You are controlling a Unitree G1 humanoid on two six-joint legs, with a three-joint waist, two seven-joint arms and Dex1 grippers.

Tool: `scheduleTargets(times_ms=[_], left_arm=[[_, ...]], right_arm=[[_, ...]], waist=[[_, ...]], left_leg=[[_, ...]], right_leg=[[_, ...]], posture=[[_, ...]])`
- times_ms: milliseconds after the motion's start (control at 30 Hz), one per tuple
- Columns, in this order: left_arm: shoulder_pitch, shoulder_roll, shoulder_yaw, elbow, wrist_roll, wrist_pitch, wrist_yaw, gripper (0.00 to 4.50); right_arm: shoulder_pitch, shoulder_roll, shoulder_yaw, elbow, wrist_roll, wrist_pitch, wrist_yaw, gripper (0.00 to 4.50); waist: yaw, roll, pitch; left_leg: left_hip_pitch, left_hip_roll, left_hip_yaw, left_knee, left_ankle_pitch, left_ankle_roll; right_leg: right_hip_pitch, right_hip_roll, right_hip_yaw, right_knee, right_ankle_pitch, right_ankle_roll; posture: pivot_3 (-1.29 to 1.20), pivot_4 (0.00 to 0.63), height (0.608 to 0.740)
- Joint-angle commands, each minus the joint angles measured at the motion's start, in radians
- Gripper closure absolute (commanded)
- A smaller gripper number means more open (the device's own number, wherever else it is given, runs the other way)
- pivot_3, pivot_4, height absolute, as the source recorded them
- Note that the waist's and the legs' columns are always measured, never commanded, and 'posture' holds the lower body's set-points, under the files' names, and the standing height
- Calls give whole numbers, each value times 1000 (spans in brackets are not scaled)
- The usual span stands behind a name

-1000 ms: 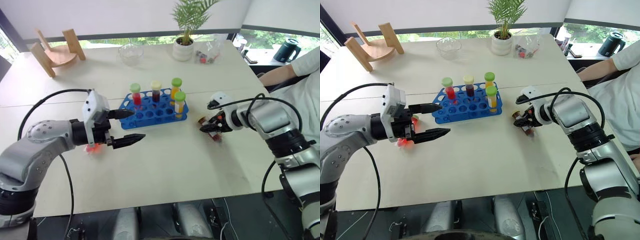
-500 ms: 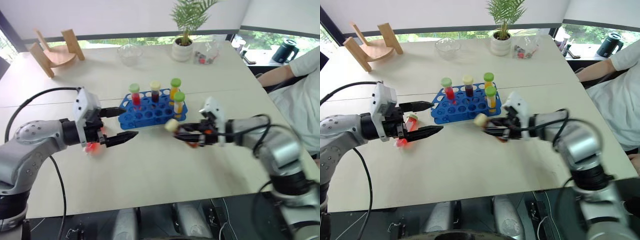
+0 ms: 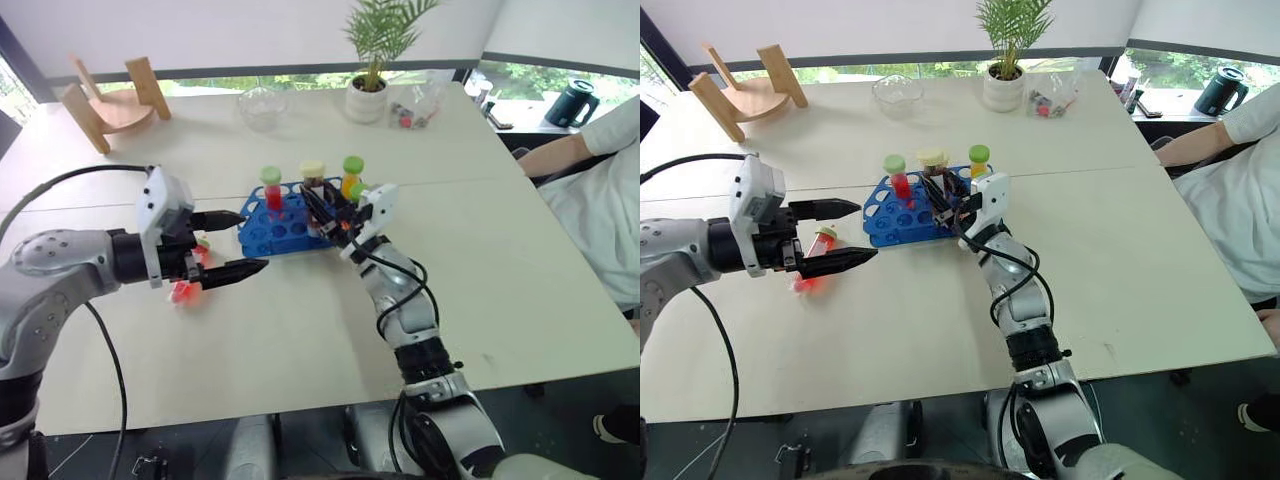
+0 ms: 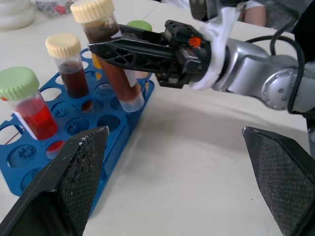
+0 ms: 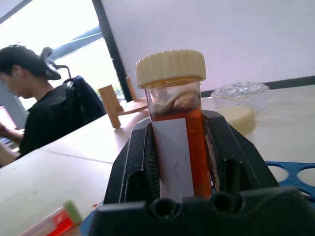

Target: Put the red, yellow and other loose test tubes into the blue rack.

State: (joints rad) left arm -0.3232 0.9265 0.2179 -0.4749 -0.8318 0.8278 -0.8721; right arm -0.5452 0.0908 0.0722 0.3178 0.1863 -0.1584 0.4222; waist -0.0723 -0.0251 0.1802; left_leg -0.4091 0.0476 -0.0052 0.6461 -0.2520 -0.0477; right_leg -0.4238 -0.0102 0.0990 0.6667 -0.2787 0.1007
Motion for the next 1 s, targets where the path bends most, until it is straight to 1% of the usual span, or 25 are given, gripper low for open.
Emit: scheduleTargets(times_ms=[33,367,767,1000], left_arm=[[-5,14,36,-38,-20,6,9,0],[30,10,54,-75,-42,14,38,0],[43,4,48,-74,-43,5,45,0],[40,1,42,-71,-40,2,41,0]], right_arm=[[-50,20,-14,69,-18,-110,-26,3650],[-97,33,-29,228,-32,-216,-50,3650],[-56,44,-7,261,-52,-230,-62,3650],[-18,52,-9,234,-72,-269,-96,3650]], waist=[[0,0,0],[0,0,0],[0,0,0],[1,0,0]], left_leg=[[0,0,0,0,0,0],[0,0,0,0,0,0],[0,0,0,0,0,0],[0,0,0,0,0,0]], right_leg=[[0,0,0,0,0,0],[0,0,0,0,0,0],[0,0,0,0,0,0],[1,0,0,0,0,0]], posture=[[0,150,740],[0,150,740],[0,150,740],[0,150,740]])
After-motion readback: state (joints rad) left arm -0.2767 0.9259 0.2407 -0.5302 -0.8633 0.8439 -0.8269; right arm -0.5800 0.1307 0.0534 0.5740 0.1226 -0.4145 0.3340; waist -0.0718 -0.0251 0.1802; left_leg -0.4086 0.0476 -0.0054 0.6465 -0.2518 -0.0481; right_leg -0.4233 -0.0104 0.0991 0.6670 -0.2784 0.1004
